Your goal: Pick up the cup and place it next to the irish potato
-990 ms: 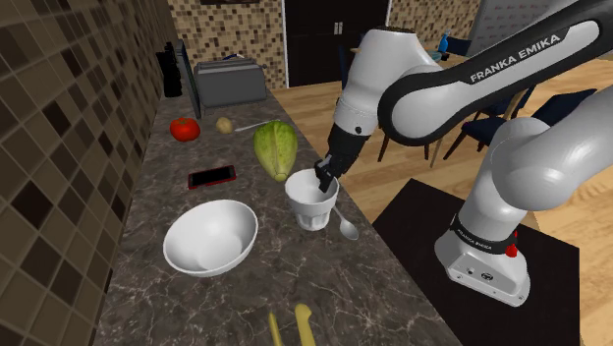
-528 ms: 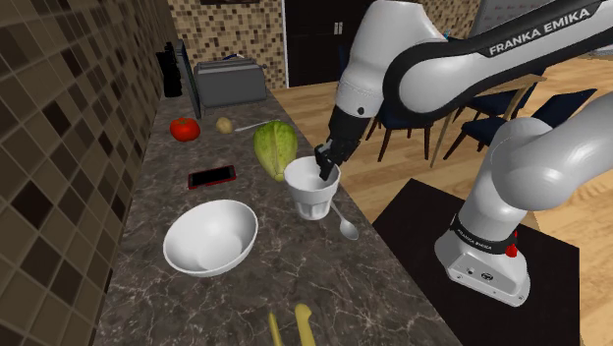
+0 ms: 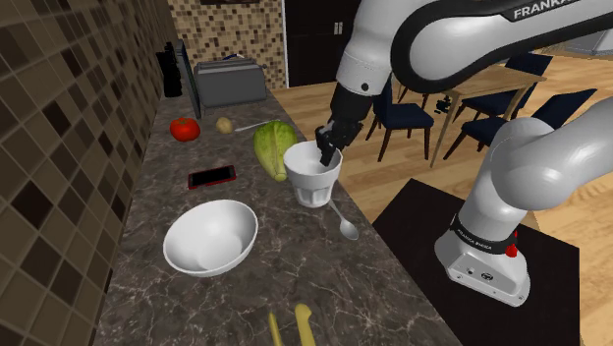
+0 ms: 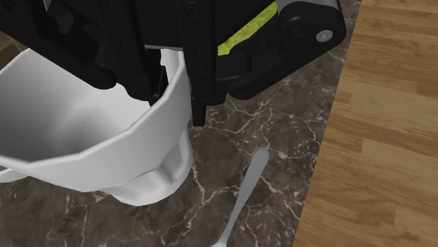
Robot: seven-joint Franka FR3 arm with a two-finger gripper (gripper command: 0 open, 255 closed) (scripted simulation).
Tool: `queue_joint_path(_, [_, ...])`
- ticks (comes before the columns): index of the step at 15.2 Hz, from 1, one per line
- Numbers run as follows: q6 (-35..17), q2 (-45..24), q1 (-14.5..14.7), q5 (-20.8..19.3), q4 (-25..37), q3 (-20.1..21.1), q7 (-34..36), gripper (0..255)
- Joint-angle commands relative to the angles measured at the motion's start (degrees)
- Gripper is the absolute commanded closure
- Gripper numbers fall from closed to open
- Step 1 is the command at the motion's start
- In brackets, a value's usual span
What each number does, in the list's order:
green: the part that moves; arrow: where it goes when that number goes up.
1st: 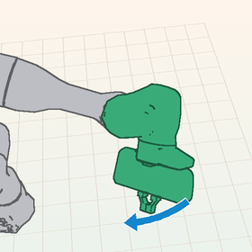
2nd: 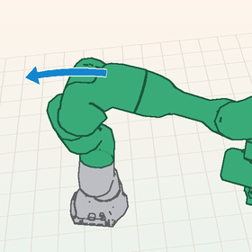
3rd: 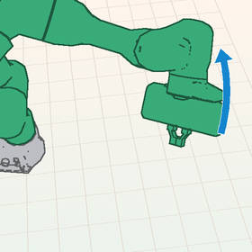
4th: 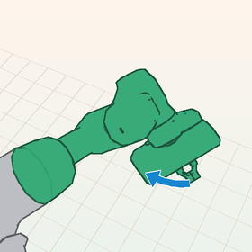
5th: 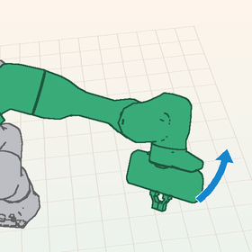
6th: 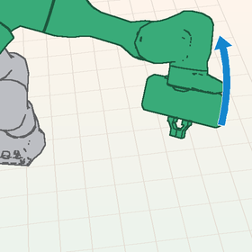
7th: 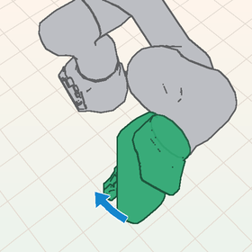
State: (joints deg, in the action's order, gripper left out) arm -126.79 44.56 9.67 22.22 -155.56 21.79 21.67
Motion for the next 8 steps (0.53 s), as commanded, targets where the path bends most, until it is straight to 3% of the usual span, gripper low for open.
queue_joint_path(1, [1.7, 0.3, -0.2, -0.5, 1.5, -0.3, 0.3, 255])
queue_joint_path(8, [7.5, 1.4, -0.9, -2.0, 6.2, -1.6, 0.9, 255])
